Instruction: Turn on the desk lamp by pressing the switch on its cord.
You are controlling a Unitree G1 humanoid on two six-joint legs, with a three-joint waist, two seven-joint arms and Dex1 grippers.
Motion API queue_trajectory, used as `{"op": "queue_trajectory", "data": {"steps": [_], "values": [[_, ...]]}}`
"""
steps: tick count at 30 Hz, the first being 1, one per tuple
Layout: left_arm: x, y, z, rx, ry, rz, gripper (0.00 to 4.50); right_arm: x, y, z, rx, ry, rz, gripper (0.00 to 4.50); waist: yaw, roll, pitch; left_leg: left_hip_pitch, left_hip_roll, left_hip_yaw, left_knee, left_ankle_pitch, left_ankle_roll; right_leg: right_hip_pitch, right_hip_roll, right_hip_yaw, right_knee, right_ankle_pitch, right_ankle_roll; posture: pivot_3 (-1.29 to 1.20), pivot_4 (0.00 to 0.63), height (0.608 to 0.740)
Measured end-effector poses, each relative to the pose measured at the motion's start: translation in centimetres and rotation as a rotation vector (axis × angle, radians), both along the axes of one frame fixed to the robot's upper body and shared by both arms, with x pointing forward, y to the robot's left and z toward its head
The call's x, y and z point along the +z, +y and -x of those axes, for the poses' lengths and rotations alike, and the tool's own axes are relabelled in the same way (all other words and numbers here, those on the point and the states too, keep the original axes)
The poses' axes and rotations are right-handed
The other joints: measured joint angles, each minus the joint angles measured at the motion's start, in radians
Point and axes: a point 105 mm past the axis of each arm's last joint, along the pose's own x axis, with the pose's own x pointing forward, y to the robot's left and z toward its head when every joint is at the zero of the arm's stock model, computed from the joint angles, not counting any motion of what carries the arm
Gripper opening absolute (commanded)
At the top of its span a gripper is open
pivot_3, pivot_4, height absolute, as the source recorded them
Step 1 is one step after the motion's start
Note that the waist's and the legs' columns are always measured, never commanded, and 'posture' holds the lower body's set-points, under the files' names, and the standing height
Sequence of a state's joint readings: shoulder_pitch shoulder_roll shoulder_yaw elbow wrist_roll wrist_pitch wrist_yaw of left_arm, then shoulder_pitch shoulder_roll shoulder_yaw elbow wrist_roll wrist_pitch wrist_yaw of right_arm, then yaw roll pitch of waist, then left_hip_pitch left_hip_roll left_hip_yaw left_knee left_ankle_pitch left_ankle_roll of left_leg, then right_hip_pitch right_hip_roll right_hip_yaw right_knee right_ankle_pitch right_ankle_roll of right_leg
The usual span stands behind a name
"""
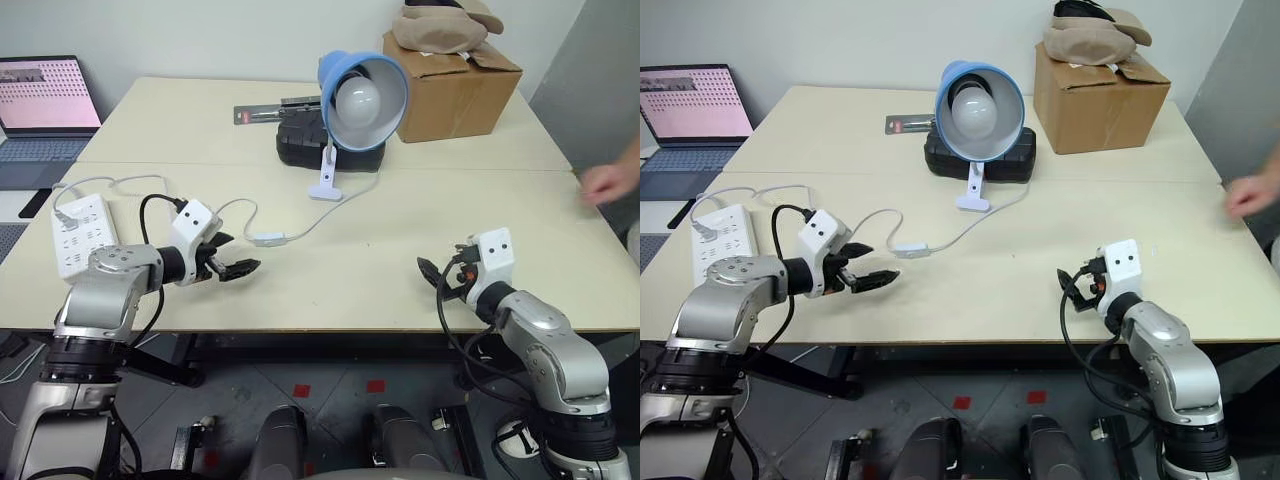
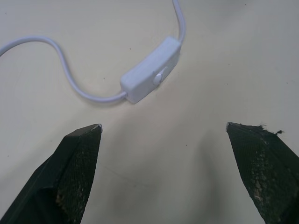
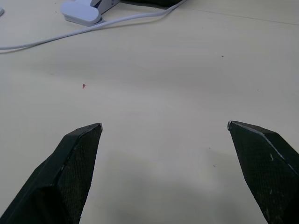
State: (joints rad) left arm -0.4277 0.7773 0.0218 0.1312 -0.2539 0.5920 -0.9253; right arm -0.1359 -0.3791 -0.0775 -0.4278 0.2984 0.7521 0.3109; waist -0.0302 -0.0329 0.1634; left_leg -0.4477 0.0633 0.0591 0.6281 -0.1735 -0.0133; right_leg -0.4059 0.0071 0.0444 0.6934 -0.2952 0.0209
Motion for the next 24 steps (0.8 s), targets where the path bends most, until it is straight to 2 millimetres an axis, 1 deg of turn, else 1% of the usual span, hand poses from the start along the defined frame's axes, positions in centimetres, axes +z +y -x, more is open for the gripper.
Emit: {"op": "queue_trajectory", "data": {"steps": [3,7,9,14,16,17,18,19,21,22,24], "values": [[0.2,0.3,0.1,0.010,-0.006,0.011,4.45,0.1,0.2,0.2,0.021,-0.002,0.006,4.50,0.000,0.000,0.000,0.000,0.000,0.000,0.000,0.000,0.000,0.000,0.000,0.000,0.000,0.000,0.000,0.00,0.150,0.740],[-0.5,1.8,1.0,0.043,0.030,-0.005,4.45,-0.1,0.2,0.5,0.047,0.016,0.012,4.50,-0.002,0.000,0.000,0.000,0.001,0.000,0.000,0.000,0.000,0.000,0.000,0.000,0.000,0.000,0.000,0.00,0.150,0.740],[-0.4,2.4,1.2,0.048,0.034,-0.012,4.45,0.1,0.7,0.7,0.097,0.018,0.024,4.50,-0.001,0.000,0.000,0.000,0.001,0.000,0.000,0.000,0.000,0.000,0.000,0.000,0.000,0.000,-0.001,0.00,0.150,0.740],[0.5,3.2,0.1,0.049,-0.011,-0.014,4.45,0.4,1.6,1.1,0.188,0.013,0.046,4.50,0.004,0.000,0.000,0.000,0.000,-0.001,0.000,0.000,0.000,0.000,-0.001,-0.001,0.000,0.000,-0.001,0.00,0.150,0.740],[0.7,2.9,-0.4,-0.003,-0.017,-0.039,4.45,0.6,2.0,1.1,0.220,0.016,0.033,4.50,0.005,0.000,0.000,0.000,-0.001,0.000,0.001,0.000,0.000,0.000,0.000,-0.001,0.000,0.000,-0.001,0.00,0.150,0.740],[0.8,2.5,-0.8,-0.064,-0.019,-0.076,4.45,0.9,2.5,1.2,0.258,0.024,0.014,4.50,0.006,0.000,0.000,0.000,-0.001,0.000,0.001,0.000,0.000,0.000,0.000,-0.002,0.000,0.000,0.000,0.00,0.150,0.740],[1.1,1.8,-1.7,-0.141,-0.022,-0.109,4.45,1.1,3.3,1.6,0.325,0.036,0.009,4.50,0.009,0.000,0.000,0.000,-0.002,0.000,0.001,0.000,0.000,0.000,0.000,-0.003,0.000,0.000,0.000,0.00,0.150,0.740],[1.4,1.5,-2.0,-0.173,-0.026,-0.124,4.45,1.3,3.8,2.0,0.368,0.041,0.006,4.50,0.012,-0.001,0.000,-0.001,-0.002,0.001,0.001,0.000,0.000,0.000,0.001,-0.003,0.000,0.000,0.000,0.00,0.150,0.740],[2.2,0.5,-3.4,-0.252,-0.048,-0.158,4.45,1.3,4.7,2.9,0.452,0.063,0.006,4.50,0.018,-0.001,0.000,-0.001,-0.002,0.001,0.001,0.000,0.001,0.000,0.003,-0.003,-0.002,0.000,-0.001,0.00,0.150,0.740],[2.4,0.1,-3.8,-0.282,-0.056,-0.174,4.45,1.1,5.0,3.2,0.476,0.078,0.004,4.50,0.019,-0.001,0.000,-0.002,-0.001,0.001,0.001,0.000,0.001,0.000,0.004,-0.003,-0.003,0.000,-0.001,0.00,0.150,0.740],[2.1,-0.5,-4.3,-0.338,-0.036,-0.208,4.45,0.9,5.0,3.3,0.482,0.089,0.011,4.50,0.019,-0.001,0.000,-0.003,-0.001,0.001,0.001,0.000,0.001,-0.001,0.004,-0.002,-0.004,0.002,-0.004,0.00,0.150,0.740]]}}
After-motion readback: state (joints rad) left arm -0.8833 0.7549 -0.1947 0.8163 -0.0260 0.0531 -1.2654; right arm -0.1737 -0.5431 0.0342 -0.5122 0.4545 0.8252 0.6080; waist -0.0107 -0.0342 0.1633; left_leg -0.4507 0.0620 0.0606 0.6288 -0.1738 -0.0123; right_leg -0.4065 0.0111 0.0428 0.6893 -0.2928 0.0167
